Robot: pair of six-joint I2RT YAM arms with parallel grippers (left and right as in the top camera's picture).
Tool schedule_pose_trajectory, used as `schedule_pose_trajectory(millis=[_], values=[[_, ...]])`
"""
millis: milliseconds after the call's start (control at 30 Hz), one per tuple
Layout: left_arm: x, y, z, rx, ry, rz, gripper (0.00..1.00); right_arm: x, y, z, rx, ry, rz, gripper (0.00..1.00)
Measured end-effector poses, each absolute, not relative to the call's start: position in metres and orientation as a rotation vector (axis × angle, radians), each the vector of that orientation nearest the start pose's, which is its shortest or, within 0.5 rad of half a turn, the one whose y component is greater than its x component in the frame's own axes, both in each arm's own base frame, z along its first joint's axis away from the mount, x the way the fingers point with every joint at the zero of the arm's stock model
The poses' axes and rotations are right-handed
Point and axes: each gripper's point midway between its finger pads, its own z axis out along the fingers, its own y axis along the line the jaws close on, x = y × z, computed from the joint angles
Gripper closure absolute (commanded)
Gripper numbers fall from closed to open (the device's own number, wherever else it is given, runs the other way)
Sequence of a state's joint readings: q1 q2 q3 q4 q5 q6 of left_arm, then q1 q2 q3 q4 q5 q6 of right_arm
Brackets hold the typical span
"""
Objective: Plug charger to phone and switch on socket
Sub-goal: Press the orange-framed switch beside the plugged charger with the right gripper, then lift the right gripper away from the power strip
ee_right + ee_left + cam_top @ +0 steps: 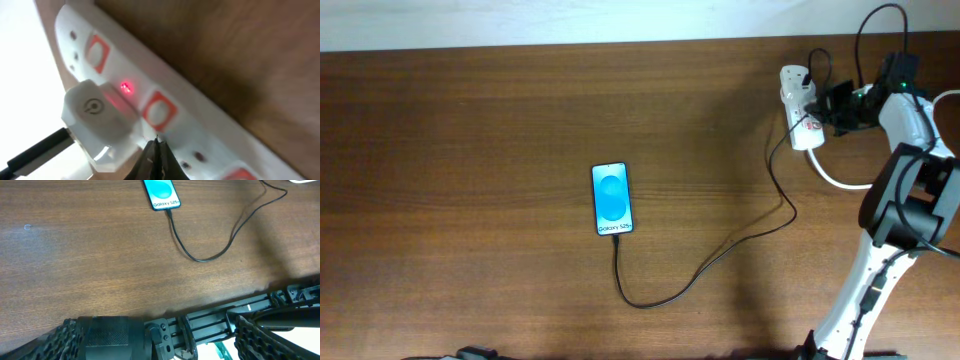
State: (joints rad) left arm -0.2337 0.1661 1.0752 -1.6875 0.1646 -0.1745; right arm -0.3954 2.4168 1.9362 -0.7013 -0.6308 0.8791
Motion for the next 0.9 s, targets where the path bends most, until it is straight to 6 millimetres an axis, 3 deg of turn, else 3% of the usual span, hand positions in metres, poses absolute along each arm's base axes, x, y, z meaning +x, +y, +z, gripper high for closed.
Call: schedule_pose_trajectory(millis=[167,333,500,667,833,900], values=[[0.029,-0.036,0.216,0.152,2.365,-0.392,0.01,0.517,-0.155,0.038,1.571,2.306,0.815,0.96],[0.029,-0.036,0.216,0.152,2.365,-0.392,0.01,0.501,-0.195,0.081,1.545,2.235,0.689,0.96],[0.029,-0.036,0.216,0.152,2.365,-0.392,0.01,0.477,-0.215,0.113,1.52,2.236,0.576,0.96],[0.029,-0.036,0.216,0.152,2.365,-0.392,0.01,0.457,-0.208,0.153,1.356,2.307,0.503,0.96],[0.029,-0.036,0.216,0.152,2.365,-0.392,0.01,0.424,-0.188,0.243,1.109,2.284,0.426,0.96],[0.029,-0.036,0.216,0.152,2.365,-0.392,0.01,0.402,-0.174,0.28,1.016,2.271,0.395,0.96]])
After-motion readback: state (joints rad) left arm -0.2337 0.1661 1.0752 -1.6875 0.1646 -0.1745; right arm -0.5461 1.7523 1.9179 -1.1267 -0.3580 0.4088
